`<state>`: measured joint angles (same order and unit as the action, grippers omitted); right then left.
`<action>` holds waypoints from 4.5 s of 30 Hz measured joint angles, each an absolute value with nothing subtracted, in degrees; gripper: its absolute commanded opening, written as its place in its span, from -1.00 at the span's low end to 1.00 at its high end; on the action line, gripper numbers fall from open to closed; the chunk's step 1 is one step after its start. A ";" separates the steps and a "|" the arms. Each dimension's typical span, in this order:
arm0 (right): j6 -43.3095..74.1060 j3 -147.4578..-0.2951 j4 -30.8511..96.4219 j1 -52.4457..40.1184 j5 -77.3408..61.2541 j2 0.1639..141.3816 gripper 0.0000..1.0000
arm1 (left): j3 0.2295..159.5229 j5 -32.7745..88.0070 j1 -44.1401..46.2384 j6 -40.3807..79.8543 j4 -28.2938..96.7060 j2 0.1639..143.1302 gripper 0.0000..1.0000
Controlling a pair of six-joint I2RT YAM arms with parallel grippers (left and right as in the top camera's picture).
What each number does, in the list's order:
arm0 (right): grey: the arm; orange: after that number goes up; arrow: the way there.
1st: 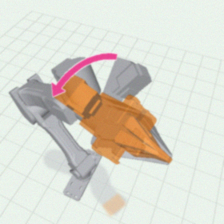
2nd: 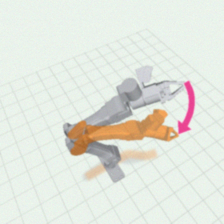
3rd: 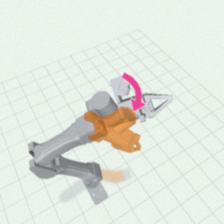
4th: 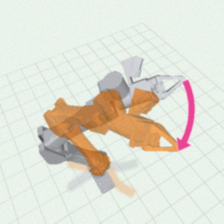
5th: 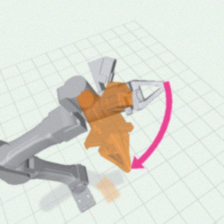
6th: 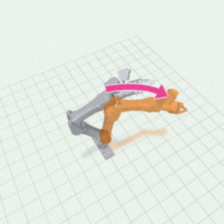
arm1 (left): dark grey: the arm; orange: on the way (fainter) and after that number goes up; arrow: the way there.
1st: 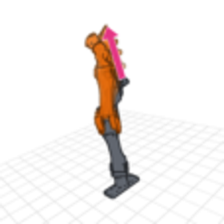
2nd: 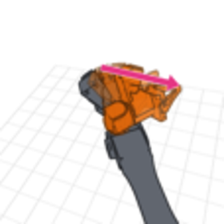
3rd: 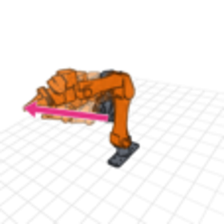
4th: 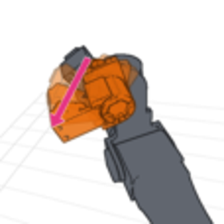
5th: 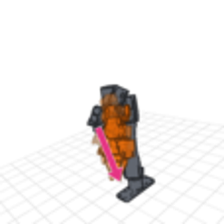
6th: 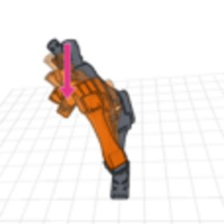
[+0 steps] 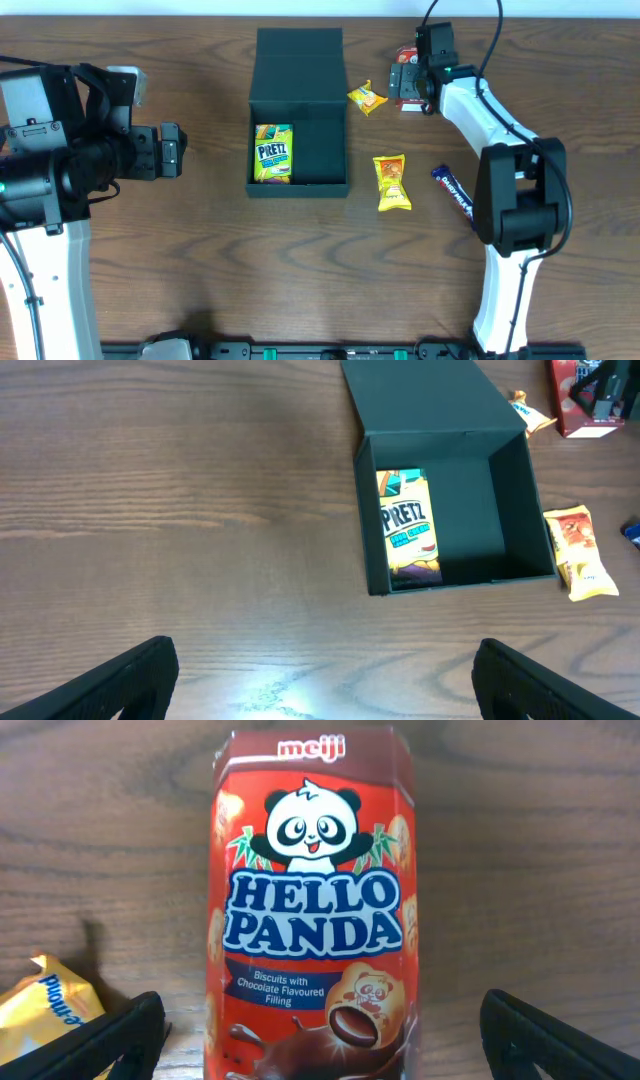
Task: Pack container
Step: 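Grasp the red Hello Panda box with the right gripper, then place the Hello Panda box beside the Pretz box in the black box, then open the right gripper and withdraw toward the Dairy Milk bar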
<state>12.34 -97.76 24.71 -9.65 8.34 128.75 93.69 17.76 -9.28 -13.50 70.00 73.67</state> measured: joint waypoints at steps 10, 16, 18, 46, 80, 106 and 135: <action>12.34 -97.76 24.88 -8.73 6.92 131.81 0.99 | 93.69 17.76 -9.28 -13.47 70.00 73.67 0.90; 12.40 -97.76 24.95 -7.51 6.04 131.90 0.95 | 93.69 17.76 -9.28 -13.50 70.00 73.67 0.90; 12.36 -97.76 24.99 -7.35 5.98 131.90 0.80 | 93.69 17.76 -9.28 -13.50 70.00 73.67 0.91; 12.97 -98.41 33.15 -7.49 5.80 124.42 0.21 | 93.69 17.76 -9.28 -13.47 70.02 73.67 0.90; 38.22 -98.61 57.34 -39.51 6.37 109.16 -0.05 | 93.69 17.76 -9.28 -13.50 70.00 73.67 0.90; 43.62 -96.99 51.16 -42.63 11.40 118.15 0.41 | 93.69 17.76 -9.28 -13.47 70.00 73.67 0.90; 36.77 -98.02 52.05 -39.53 11.27 107.39 0.99 | 93.69 17.76 -9.28 -13.47 70.00 73.67 0.91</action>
